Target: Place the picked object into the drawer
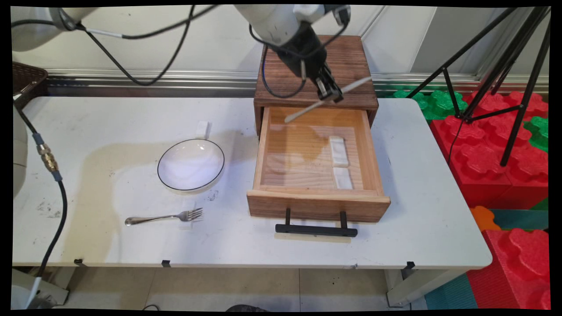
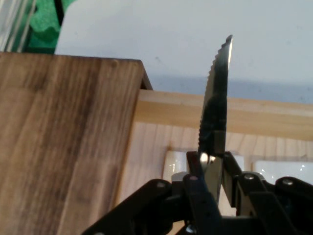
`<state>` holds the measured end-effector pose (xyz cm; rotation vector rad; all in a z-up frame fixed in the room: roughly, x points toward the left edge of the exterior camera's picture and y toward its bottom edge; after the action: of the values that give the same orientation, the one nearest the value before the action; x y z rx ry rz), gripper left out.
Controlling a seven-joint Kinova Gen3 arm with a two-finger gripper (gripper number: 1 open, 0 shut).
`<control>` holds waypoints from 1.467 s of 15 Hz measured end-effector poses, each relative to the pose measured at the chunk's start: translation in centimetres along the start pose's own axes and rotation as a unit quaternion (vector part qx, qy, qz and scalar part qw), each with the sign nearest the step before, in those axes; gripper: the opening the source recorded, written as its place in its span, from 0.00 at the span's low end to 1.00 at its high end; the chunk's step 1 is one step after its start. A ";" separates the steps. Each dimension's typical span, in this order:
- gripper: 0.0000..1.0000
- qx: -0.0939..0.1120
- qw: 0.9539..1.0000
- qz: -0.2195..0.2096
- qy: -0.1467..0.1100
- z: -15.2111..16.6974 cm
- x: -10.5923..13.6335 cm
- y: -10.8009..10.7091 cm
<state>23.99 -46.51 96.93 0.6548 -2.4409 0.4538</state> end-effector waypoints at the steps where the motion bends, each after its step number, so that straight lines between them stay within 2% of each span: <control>1: 0.00 -0.004 1.000 -0.001 -0.002 0.7 -0.3 0.1; 8: 0.00 -0.020 1.000 0.005 -0.021 5.1 -3.3 0.0; 16: 0.00 -0.030 0.999 0.012 -0.039 8.3 -6.1 0.0; 22: 0.00 -0.034 0.998 0.016 -0.044 10.3 -7.3 -0.1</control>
<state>24.86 -48.61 84.49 0.6203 -2.5401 0.3596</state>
